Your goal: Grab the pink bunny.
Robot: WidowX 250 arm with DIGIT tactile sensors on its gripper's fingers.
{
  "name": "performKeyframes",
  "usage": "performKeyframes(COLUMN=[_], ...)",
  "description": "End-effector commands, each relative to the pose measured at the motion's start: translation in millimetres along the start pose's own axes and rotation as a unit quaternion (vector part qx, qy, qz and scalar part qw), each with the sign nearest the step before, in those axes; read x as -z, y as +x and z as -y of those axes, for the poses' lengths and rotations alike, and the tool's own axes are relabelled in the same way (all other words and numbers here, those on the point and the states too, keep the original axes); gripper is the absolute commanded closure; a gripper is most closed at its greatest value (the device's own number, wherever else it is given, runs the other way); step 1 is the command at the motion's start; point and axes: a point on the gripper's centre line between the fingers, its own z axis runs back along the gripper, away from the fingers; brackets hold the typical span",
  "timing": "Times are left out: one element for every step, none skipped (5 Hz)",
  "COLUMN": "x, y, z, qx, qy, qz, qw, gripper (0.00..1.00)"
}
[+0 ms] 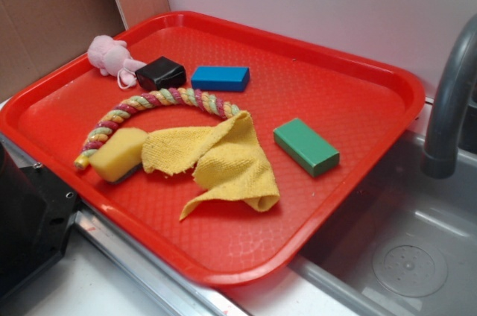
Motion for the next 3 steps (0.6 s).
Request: performKeyframes(x=[0.0, 23.0, 42.9], y=[0.0, 4.4, 26.1], z=[0.0, -38.0, -63.9], qx=[0.0, -0.084, -0.168], qy=[0.0, 0.011, 0.032], qz=[0.0, -0.006, -0.001], qw=[1.0, 0.996, 0.985], gripper=[0.0, 0.0, 0.0])
